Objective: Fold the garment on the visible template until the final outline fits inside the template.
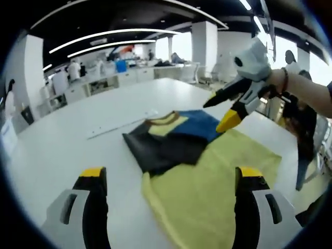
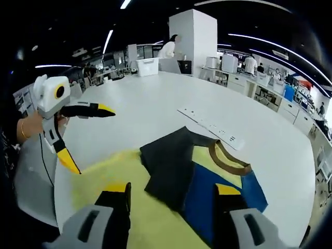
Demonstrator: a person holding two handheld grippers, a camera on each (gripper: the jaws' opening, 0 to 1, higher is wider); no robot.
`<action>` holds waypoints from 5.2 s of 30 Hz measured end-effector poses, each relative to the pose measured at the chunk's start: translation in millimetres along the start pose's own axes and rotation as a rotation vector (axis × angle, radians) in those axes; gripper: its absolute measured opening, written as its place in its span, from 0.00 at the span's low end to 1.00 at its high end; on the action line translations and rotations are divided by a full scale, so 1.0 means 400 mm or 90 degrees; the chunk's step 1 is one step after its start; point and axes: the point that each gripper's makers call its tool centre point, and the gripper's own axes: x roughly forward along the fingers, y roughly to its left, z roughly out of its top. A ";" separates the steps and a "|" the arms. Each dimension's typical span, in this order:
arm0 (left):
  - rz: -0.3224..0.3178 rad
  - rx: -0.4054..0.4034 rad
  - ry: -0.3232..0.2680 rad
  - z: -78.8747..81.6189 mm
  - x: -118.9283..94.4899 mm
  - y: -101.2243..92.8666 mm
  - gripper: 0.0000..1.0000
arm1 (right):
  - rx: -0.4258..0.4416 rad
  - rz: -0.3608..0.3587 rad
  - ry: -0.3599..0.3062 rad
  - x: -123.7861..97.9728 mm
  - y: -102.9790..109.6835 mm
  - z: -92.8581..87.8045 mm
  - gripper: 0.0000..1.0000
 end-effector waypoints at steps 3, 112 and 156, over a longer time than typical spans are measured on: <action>-0.003 -0.004 -0.002 0.000 -0.002 0.000 0.99 | -0.007 0.003 0.007 0.029 -0.013 0.005 0.59; -0.034 0.010 0.027 -0.032 -0.003 -0.042 0.90 | 0.163 -0.259 0.108 -0.099 -0.178 -0.290 0.02; -0.022 0.021 0.035 -0.036 -0.014 -0.021 0.92 | 0.227 -0.192 0.008 0.016 -0.295 -0.201 0.25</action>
